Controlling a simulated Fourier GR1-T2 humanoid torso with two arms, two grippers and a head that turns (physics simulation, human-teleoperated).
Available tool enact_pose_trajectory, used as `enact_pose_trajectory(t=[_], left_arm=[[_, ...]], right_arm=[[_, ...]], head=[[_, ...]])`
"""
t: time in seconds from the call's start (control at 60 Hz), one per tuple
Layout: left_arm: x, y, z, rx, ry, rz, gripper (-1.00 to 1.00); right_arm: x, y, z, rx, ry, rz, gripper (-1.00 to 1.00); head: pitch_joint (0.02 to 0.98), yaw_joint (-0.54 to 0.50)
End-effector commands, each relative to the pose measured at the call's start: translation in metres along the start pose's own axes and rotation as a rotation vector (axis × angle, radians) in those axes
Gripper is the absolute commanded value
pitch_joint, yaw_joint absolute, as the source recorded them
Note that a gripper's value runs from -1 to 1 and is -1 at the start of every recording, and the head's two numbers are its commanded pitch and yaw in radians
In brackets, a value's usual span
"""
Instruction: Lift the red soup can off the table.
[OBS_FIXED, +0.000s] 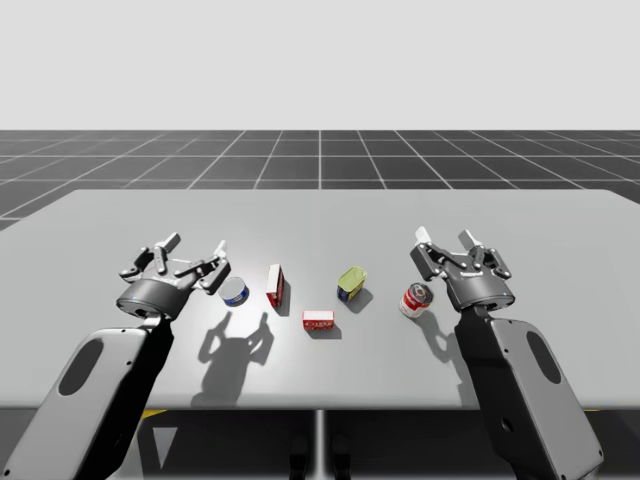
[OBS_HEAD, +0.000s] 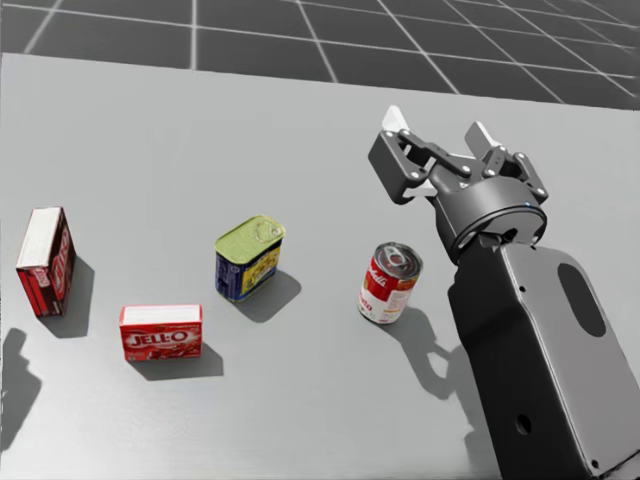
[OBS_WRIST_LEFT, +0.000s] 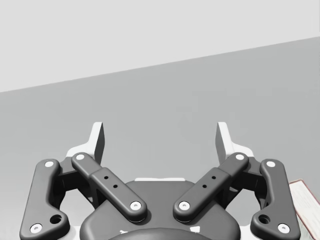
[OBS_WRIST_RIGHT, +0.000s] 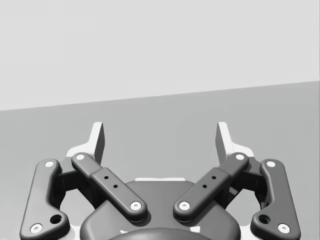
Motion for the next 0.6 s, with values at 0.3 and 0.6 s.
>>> enact_pose_trajectory(t=[0.3,0.6], left_arm=[[0.001,-0.003,0.0,-0.01,-0.002,-0.002,-1.0],[0.001,-0.004,0.001,-0.015,0.001,0.005,-1.0]], right_arm=[[0.003,0.001,0.001,0.007,0.001,0.003,-1.0],[0.019,0.005,0.024,0.056,0.003,0.063,-1.0]], head=[[0.843,-0.37],[0.824,-0.36]])
